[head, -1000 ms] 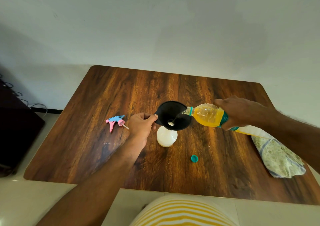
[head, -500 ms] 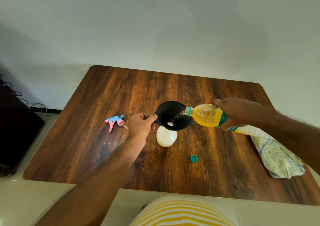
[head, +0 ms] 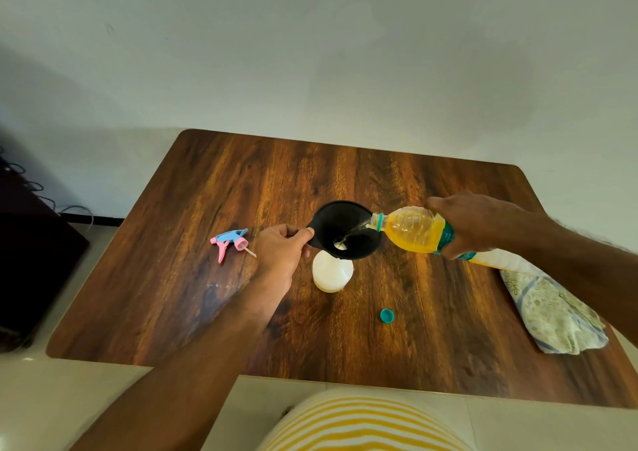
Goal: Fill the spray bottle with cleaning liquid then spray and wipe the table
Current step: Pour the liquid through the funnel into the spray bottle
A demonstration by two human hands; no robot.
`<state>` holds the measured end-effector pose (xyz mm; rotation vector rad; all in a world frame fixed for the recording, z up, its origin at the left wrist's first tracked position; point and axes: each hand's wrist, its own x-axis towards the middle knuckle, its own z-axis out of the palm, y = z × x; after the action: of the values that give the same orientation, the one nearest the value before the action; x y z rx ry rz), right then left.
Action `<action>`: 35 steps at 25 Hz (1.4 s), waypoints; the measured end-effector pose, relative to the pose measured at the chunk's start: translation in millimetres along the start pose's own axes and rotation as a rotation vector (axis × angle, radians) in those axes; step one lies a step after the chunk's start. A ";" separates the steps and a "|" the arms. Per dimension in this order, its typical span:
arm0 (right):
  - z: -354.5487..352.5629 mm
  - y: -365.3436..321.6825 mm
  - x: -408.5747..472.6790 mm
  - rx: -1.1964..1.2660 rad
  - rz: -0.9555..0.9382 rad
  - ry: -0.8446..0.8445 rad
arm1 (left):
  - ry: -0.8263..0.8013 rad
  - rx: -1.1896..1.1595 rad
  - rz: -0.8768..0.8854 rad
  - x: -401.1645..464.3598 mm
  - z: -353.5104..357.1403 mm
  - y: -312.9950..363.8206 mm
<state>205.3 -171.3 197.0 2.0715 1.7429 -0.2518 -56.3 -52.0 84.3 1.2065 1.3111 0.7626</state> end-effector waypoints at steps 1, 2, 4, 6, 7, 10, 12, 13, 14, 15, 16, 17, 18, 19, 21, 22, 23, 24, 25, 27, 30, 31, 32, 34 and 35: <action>-0.1 -0.2 -0.3 -0.002 0.001 0.001 | -0.001 -0.002 0.000 0.2 0.1 0.1; -0.3 -0.4 -0.6 -0.004 0.003 0.003 | 0.001 -0.003 0.000 0.2 0.0 0.4; -0.9 -0.9 -1.1 -0.010 0.006 0.006 | 0.002 -0.007 -0.001 -0.2 -0.4 0.8; -1.1 -1.1 -1.0 -0.017 0.008 -0.001 | -0.003 -0.012 -0.002 -1.0 -0.7 1.1; -1.2 -1.0 -0.9 -0.016 0.007 -0.004 | -0.005 -0.013 -0.002 -1.2 -0.7 1.2; -1.2 -1.1 -0.9 -0.012 0.006 -0.008 | -0.009 -0.011 -0.007 -1.5 -1.1 1.8; -1.3 -1.0 -0.9 -0.010 0.005 -0.007 | -0.008 -0.013 -0.008 -1.7 -1.4 1.8; -1.2 -1.1 -0.9 -0.011 0.004 -0.007 | -0.006 -0.014 -0.007 -1.8 -1.4 1.7; -1.0 -1.2 -0.9 -0.013 0.003 -0.007 | -0.005 -0.014 -0.007 -2.0 -1.6 1.6; -0.7 -1.2 -0.7 -0.016 0.003 -0.007 | -0.005 -0.015 -0.006 -2.1 -1.6 1.6; -0.5 -1.2 -0.5 -0.017 0.005 -0.008 | -0.005 -0.014 -0.006 -2.3 -1.7 1.5; -0.4 -1.1 -0.3 -0.017 0.008 -0.009 | -0.007 -0.014 -0.006 -2.2 -1.6 1.4; -0.2 -1.0 -0.2 -0.017 0.011 -0.011 | -0.009 -0.015 -0.006 -2.2 -1.6 1.1; -0.1 -0.9 0.0 -0.017 0.014 -0.012 | -0.011 -0.018 -0.006 -2.0 -1.8 0.8; -0.1 -0.6 0.0 -0.016 0.017 -0.011 | -0.015 -0.027 -0.005 -1.8 -2.0 0.6; 0.1 -0.5 -0.3 -0.014 0.016 -0.011 | -0.014 -0.027 -0.004 -1.7 -1.9 0.4; 0.2 -0.5 -0.4 -0.013 0.014 -0.010 | -0.011 -0.025 -0.001 -1.3 -1.7 0.2; 0.5 -0.5 -0.7 -0.013 0.011 -0.008 | -0.008 -0.022 0.003 -1.0 -1.6 0.1; 0.8 -0.4 -0.9 -0.012 0.011 -0.006 | -0.005 -0.018 0.005 -0.7 -1.4 -0.2; 1.3 -0.1 -1.4 -0.012 0.013 -0.005 | 0.001 -0.014 0.003 -0.2 -1.2 -0.8; 1.2 0.2 -1.5 -0.013 0.017 -0.006 | 0.003 -0.012 0.002 0.5 -1.6 -1.8; 1.3 0.1 -1.6 -0.011 0.019 -0.009 | 0.001 -0.019 0.000 0.6 -1.5 -1.7; 1.4 0.0 -1.6 -0.008 0.021 -0.011 | -0.001 -0.025 0.000 0.5 -1.3 -1.6; 1.4 -0.3 -1.4 -0.007 0.023 -0.010 | 0.003 -0.025 0.002 0.5 -1.0 -1.1; 1.2 -0.5 -1.3 -0.005 0.024 -0.008 | 0.005 -0.025 0.003 0.4 -1.0 -0.9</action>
<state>204.7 -172.9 196.3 2.0838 1.7110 -0.2479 -57.4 -51.6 83.4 1.1877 1.3004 0.7819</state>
